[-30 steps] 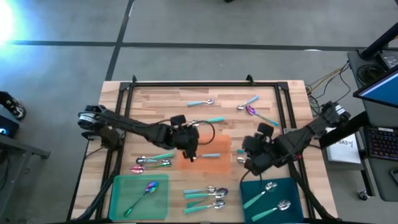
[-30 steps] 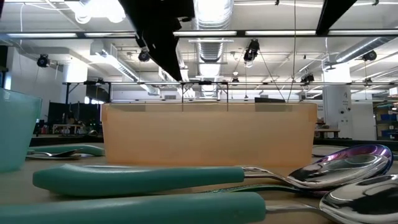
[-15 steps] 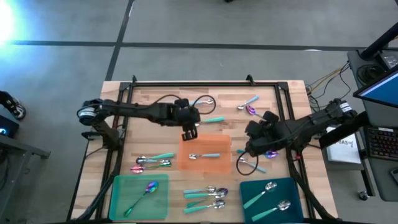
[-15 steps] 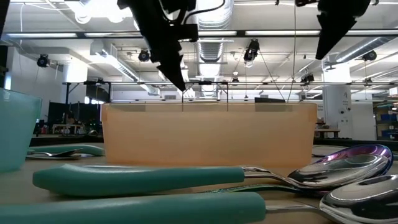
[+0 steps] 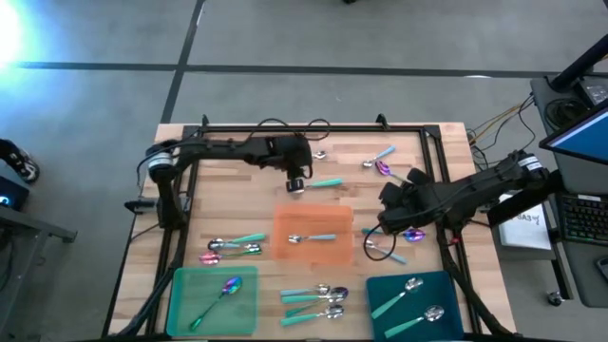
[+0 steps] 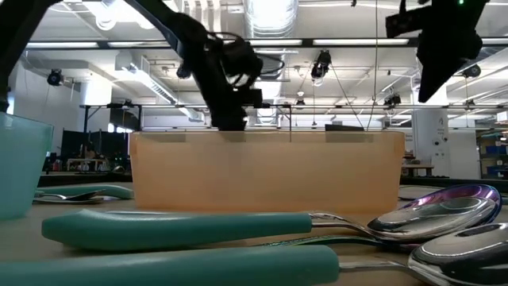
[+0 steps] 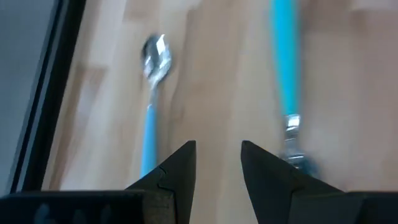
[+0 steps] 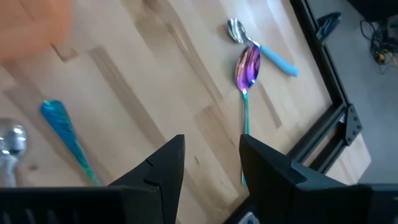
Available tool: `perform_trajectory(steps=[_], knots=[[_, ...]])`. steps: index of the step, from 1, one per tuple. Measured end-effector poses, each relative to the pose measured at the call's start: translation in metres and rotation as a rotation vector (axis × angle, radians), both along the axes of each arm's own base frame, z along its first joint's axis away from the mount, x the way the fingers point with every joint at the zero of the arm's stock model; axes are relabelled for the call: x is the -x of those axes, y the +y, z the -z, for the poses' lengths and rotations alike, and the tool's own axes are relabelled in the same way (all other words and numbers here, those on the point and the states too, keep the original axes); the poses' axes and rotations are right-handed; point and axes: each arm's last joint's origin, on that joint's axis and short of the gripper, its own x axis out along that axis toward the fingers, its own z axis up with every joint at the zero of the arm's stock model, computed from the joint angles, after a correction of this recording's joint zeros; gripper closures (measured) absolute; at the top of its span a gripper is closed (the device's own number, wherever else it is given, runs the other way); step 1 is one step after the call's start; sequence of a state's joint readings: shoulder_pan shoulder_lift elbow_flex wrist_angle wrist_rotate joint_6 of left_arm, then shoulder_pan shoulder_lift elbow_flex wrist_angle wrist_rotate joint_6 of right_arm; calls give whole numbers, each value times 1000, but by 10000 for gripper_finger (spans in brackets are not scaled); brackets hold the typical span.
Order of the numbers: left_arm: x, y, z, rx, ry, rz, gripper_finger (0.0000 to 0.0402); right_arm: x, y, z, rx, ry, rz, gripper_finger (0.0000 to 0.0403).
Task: Sort silverware by color (type)
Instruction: Put the blue spoon into the orange bin
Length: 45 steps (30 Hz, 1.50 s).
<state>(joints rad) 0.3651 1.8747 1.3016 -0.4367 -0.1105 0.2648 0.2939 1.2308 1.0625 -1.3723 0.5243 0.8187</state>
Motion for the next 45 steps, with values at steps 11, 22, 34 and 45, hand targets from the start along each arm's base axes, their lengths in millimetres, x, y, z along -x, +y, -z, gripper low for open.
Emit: perform_trajectory(steps=[11,22,34,45], knots=[[-6,53,22,68,34,-220,290,5,-2,15,16,53,2,257],[-15,69,38,108,208,-248,290,5,-1,15,15,49,-5,262],[-6,75,49,140,296,-262,293,4,-1,15,15,47,-10,271],[-4,73,49,208,281,-301,372,4,-1,15,16,51,-17,269]])
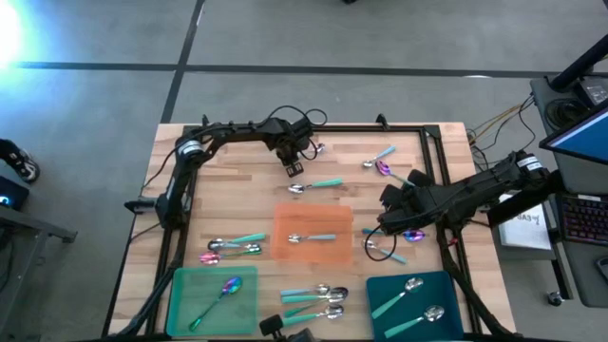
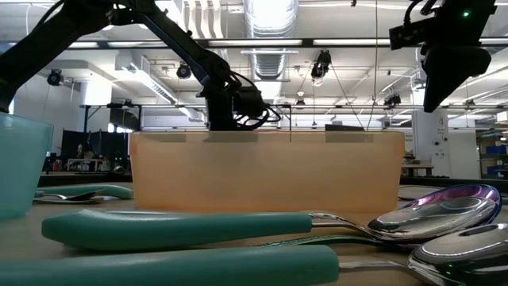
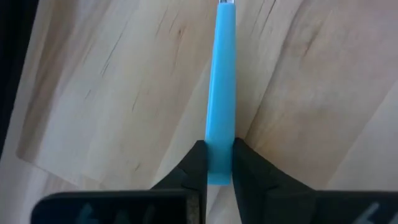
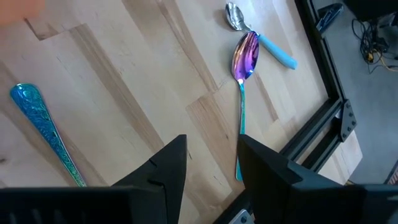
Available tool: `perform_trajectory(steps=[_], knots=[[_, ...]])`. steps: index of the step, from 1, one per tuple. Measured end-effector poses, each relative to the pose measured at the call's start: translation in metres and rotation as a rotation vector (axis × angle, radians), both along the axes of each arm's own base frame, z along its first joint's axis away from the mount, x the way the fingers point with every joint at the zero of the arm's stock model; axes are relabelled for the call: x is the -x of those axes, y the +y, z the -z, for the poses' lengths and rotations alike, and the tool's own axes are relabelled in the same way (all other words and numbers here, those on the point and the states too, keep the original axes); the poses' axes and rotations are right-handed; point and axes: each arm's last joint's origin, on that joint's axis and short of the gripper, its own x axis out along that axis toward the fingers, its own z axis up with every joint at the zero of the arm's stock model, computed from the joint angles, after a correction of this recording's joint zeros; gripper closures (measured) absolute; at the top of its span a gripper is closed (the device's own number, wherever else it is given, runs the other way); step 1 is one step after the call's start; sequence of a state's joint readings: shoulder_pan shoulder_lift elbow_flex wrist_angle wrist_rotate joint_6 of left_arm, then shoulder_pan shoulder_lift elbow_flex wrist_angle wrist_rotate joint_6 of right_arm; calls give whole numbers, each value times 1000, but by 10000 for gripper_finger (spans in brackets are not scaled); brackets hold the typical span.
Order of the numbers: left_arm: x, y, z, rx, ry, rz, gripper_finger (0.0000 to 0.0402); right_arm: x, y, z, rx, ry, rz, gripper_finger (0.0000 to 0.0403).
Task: Sort silverware by color (type)
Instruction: Put the blue spoon into the orange bin
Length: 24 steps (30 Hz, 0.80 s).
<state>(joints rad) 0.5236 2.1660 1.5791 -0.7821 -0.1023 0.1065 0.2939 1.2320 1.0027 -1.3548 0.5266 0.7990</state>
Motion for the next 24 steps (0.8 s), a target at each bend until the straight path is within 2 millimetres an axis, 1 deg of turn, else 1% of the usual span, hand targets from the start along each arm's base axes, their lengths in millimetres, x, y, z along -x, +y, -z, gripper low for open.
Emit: perform_trajectory(steps=[3,6,9,12,15,19,21,24], knots=[[1,-4,-2,19,3,-20,372,0,0,0,1,5,-8,273],[-1,-14,-7,57,-8,-17,372,0,0,0,1,7,-12,275],[-5,-32,-23,55,-31,-8,372,0,0,0,1,8,-13,274],[-11,-57,-45,26,-71,44,372,0,0,0,1,8,-13,273],[-17,-87,-66,-8,-106,124,372,0,0,0,2,13,-23,275],[-12,-125,-97,-12,-137,204,372,0,0,0,22,9,-30,277],[-8,-144,-106,-1,-128,235,372,0,-1,0,28,7,-31,276],[-2,-173,-115,70,-121,287,372,-1,-1,0,27,4,-31,275]])
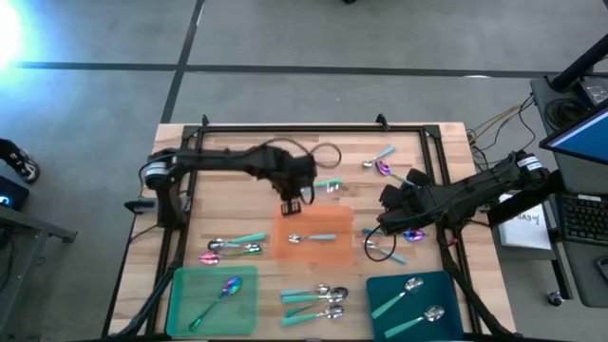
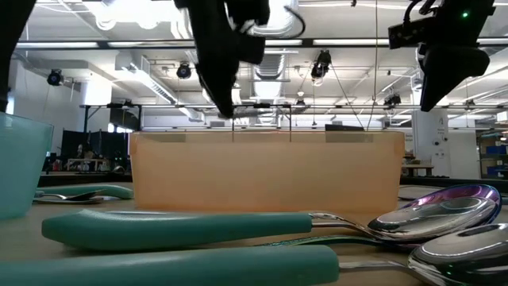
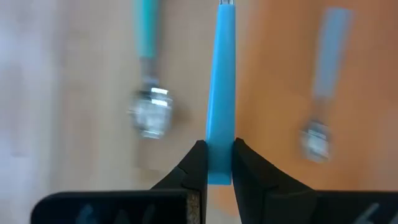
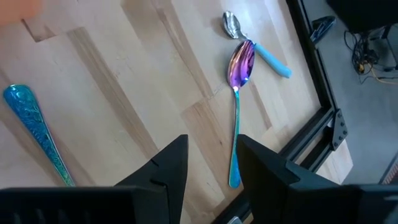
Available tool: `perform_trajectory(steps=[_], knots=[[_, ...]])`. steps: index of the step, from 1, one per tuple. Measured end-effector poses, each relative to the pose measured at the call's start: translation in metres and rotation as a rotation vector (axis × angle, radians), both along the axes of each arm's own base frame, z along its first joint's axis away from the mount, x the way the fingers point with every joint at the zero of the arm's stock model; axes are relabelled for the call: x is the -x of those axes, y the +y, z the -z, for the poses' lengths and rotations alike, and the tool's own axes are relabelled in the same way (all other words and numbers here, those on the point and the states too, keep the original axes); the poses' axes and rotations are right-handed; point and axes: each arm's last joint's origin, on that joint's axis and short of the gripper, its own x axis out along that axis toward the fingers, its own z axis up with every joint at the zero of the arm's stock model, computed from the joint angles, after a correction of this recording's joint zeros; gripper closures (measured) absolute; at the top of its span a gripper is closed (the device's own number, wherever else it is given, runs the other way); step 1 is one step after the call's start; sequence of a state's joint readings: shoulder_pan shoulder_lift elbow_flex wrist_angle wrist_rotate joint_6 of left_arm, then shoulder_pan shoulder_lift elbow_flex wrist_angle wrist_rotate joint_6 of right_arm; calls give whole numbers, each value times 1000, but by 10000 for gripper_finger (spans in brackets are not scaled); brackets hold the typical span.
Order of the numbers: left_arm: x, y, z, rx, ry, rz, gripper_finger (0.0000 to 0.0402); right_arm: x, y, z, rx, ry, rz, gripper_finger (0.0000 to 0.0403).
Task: Sort silverware by color (type)
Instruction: Put the blue spoon into the orange bin, then put the violet spoon into the green bin
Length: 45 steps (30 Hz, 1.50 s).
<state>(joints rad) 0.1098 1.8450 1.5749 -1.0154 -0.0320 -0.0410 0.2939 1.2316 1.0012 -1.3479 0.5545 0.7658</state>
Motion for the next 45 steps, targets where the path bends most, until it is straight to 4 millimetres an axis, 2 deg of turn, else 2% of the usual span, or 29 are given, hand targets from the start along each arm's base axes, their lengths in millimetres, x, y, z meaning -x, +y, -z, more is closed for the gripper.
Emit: perform_trajectory(steps=[4,7,12,18,25,31,37,45], knots=[[0,-35,-4,46,-10,55,372,0,0,0,2,-16,18,279],[1,-48,-3,44,3,31,372,-1,0,0,28,-31,19,282],[0,-52,3,83,27,48,372,-2,-1,-1,68,-39,-3,280],[-2,-58,13,241,71,231,370,-2,-1,-1,64,-38,-10,280],[-9,-61,27,276,95,241,297,-1,-1,1,57,-23,-14,281],[-11,-63,27,278,74,270,249,1,3,6,-106,49,-36,259],[-11,-62,27,262,71,291,242,2,7,21,-254,119,-124,239],[-12,-63,27,255,67,295,248,-2,10,51,-312,110,-339,252]])
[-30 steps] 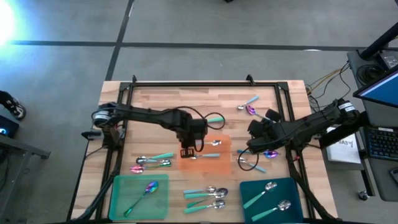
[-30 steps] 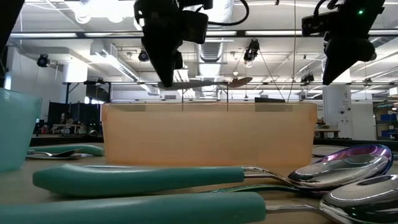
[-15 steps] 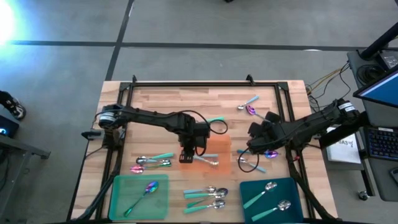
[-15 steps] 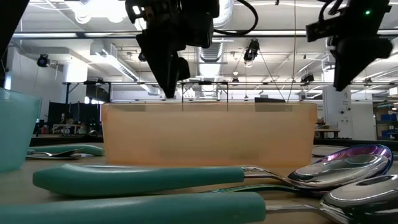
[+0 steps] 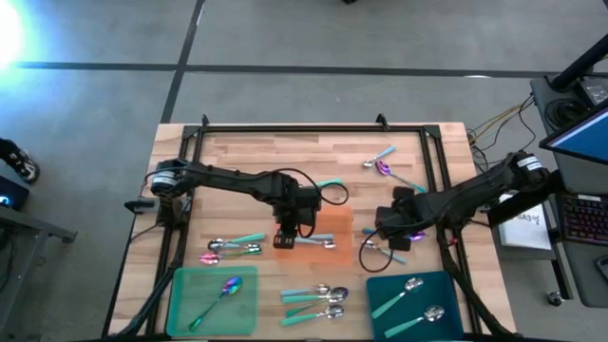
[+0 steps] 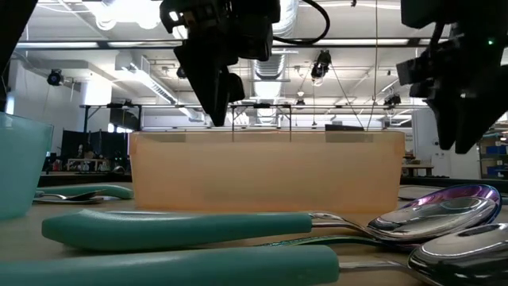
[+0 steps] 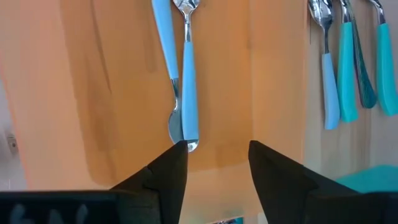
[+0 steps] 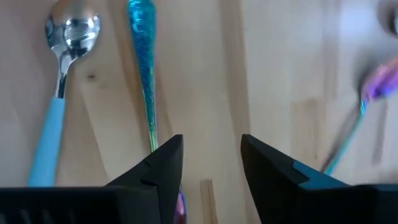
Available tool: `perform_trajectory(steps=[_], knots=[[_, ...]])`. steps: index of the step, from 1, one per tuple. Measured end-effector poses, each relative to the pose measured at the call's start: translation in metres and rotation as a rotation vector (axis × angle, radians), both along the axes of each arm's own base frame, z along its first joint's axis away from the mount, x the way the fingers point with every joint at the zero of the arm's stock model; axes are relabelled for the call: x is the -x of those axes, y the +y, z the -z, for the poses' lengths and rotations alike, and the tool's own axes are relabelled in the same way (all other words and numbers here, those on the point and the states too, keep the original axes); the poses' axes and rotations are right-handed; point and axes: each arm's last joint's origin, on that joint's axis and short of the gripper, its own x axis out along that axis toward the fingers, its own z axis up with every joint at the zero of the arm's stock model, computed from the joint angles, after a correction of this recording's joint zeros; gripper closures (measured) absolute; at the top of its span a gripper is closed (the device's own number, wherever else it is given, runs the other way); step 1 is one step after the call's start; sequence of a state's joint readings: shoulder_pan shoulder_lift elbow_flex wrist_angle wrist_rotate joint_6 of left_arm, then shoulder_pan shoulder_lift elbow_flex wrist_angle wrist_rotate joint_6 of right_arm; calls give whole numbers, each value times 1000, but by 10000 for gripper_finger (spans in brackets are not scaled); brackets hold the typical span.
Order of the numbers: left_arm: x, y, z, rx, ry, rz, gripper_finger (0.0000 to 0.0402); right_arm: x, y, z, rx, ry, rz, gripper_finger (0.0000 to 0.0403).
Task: Sort silverware by color (type)
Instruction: Put the violet spoon into the green bin
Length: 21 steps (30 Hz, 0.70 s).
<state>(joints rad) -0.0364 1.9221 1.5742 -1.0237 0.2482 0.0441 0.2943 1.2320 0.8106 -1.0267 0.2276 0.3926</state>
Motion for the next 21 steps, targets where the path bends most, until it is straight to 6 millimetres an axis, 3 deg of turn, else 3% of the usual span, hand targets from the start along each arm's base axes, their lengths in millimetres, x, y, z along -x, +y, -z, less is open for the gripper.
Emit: perform_trajectory(steps=[7,21], knots=[[1,-3,0,-3,5,9,249,1,2,15,-59,7,-141,269],[2,-3,0,-7,19,22,249,5,2,39,-136,-56,-99,259]])
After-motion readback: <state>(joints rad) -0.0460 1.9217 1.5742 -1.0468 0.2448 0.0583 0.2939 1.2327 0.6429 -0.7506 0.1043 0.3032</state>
